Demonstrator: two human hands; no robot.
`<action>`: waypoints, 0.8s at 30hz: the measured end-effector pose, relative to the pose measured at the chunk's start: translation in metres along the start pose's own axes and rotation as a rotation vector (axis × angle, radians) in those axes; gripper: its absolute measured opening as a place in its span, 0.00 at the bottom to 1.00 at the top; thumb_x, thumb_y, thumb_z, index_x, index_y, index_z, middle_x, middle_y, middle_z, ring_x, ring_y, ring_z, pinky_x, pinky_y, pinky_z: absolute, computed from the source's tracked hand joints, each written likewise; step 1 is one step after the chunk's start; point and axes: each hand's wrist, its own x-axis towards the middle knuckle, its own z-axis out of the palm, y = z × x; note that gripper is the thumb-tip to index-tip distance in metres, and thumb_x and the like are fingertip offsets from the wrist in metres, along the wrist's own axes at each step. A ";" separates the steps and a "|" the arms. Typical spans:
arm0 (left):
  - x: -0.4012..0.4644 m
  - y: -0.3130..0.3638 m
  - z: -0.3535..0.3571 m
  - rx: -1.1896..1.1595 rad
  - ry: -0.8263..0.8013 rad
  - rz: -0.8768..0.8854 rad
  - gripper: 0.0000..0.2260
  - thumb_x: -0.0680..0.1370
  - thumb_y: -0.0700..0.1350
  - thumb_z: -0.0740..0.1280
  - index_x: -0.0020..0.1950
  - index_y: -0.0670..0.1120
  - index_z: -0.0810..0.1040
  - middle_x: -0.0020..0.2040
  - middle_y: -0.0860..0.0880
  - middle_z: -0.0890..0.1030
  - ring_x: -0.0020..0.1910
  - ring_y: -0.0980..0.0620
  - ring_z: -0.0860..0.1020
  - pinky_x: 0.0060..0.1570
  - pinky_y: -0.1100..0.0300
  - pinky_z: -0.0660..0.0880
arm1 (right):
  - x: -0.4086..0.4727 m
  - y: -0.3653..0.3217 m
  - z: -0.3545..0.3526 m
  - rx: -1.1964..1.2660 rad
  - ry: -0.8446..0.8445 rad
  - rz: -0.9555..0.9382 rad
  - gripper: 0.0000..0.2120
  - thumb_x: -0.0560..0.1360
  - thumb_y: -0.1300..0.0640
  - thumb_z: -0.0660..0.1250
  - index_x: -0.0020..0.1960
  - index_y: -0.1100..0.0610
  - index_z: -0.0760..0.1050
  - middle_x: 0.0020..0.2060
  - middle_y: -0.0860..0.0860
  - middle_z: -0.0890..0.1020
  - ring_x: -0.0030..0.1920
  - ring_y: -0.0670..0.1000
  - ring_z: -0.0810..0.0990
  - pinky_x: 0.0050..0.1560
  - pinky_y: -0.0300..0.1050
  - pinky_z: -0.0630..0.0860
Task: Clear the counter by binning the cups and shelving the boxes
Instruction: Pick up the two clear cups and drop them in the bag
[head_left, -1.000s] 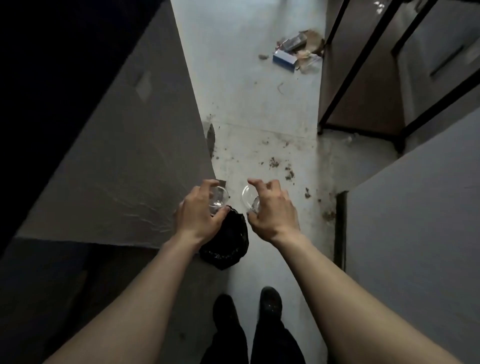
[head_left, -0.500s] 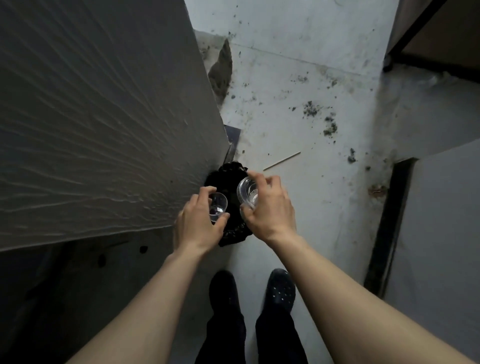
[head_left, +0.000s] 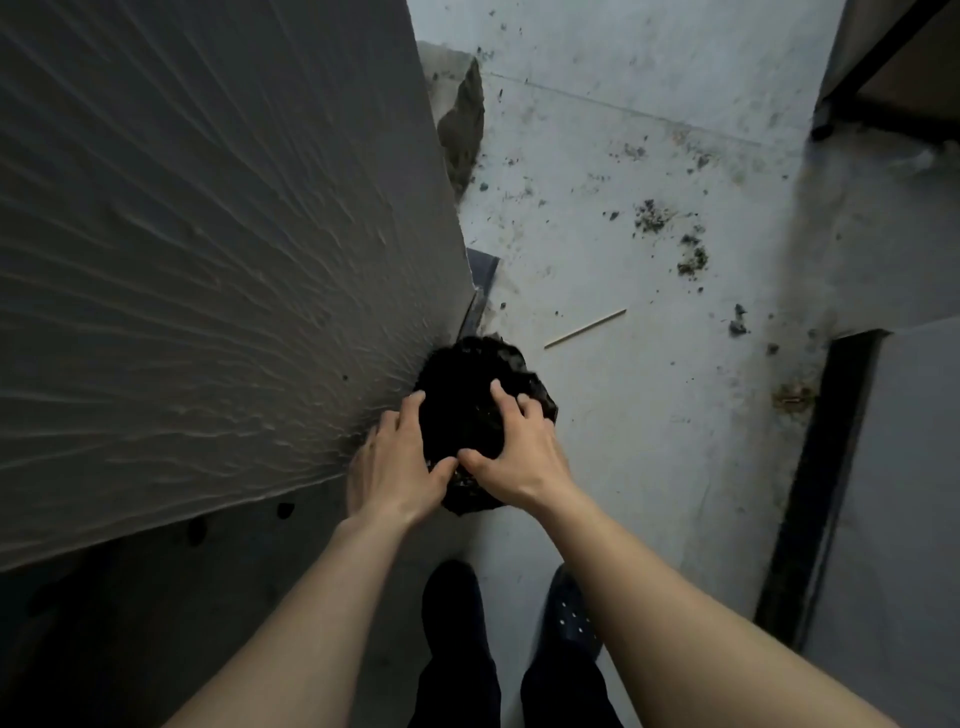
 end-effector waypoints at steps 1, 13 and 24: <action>-0.008 0.003 -0.010 0.011 0.003 0.001 0.37 0.74 0.56 0.71 0.78 0.53 0.58 0.71 0.44 0.72 0.69 0.43 0.73 0.63 0.49 0.71 | -0.010 -0.002 -0.007 -0.032 -0.007 -0.001 0.46 0.73 0.41 0.69 0.82 0.44 0.47 0.82 0.57 0.54 0.81 0.61 0.55 0.75 0.60 0.64; -0.137 0.095 -0.164 0.143 0.112 0.252 0.37 0.74 0.64 0.64 0.79 0.53 0.59 0.74 0.49 0.70 0.71 0.46 0.70 0.69 0.51 0.68 | -0.184 -0.074 -0.156 -0.298 0.099 -0.099 0.37 0.76 0.44 0.66 0.80 0.49 0.55 0.76 0.54 0.64 0.73 0.60 0.67 0.67 0.58 0.73; -0.308 0.097 -0.277 0.208 0.195 0.506 0.39 0.74 0.67 0.63 0.80 0.54 0.57 0.77 0.50 0.67 0.77 0.47 0.64 0.75 0.51 0.60 | -0.391 -0.144 -0.211 -0.393 0.340 -0.073 0.33 0.77 0.45 0.65 0.79 0.49 0.58 0.74 0.55 0.65 0.72 0.60 0.67 0.66 0.57 0.74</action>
